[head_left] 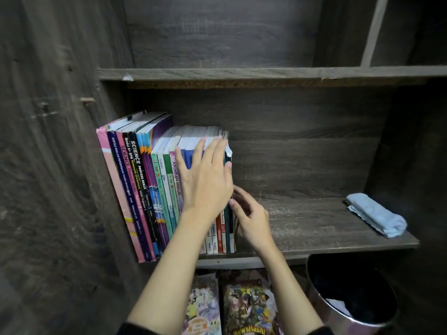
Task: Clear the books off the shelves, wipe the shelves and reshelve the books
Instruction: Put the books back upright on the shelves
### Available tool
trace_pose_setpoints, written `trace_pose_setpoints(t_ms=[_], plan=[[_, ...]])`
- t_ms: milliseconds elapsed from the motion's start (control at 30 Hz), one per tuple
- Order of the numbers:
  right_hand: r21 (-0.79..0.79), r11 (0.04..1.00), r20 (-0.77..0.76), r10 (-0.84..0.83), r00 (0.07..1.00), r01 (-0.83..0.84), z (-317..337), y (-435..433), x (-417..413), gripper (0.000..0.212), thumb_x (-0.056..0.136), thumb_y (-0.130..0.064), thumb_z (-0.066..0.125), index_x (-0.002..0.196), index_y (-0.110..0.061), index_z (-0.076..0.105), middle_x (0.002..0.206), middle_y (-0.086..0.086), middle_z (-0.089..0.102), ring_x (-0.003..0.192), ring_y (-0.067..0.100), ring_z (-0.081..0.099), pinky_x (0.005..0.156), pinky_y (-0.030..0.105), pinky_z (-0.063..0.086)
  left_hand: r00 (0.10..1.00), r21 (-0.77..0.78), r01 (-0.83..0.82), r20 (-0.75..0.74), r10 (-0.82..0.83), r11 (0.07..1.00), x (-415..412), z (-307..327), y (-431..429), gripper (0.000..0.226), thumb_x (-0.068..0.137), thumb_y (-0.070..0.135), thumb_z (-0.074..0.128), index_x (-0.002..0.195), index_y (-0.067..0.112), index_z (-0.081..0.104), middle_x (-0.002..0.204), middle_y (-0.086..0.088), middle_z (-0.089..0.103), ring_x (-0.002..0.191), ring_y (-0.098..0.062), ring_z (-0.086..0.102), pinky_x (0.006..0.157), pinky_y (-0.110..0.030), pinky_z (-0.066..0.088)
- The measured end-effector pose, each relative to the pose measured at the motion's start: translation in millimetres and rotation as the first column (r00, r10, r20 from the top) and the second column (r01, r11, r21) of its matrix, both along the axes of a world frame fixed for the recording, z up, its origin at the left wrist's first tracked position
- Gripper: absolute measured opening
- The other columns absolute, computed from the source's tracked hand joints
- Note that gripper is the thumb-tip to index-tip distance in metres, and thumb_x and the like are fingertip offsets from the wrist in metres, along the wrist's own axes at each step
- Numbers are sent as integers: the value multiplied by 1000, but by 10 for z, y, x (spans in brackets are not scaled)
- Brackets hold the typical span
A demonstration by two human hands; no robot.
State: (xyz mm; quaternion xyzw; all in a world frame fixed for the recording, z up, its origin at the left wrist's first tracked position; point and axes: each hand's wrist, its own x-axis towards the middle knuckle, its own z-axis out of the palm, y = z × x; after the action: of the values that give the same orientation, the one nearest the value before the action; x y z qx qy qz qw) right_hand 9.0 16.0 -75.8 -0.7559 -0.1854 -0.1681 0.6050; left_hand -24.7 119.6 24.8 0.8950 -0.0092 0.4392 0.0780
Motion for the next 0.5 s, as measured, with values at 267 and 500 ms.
trace_pose_setpoints(t_ms=[267,500], plan=[[-37,999,24,6,1000,-6,7,-29,-14,38,92,-38,54,129,-30,58,126,-8,63,117,7,57,103,32,43,970,-89,95,231,-73,991,-109,-190,-94,36,89,25,52,124,17,56,132,3,56,135,-22,35,113,-56,8],[-72,997,-6,37,999,-38,-71,-19,-41,42,95,-32,54,136,-35,48,134,-10,58,120,3,53,102,20,39,835,-262,425,484,-263,867,-333,-361,-285,38,85,-9,61,122,-2,58,122,-15,62,114,-15,58,99,-19,44]])
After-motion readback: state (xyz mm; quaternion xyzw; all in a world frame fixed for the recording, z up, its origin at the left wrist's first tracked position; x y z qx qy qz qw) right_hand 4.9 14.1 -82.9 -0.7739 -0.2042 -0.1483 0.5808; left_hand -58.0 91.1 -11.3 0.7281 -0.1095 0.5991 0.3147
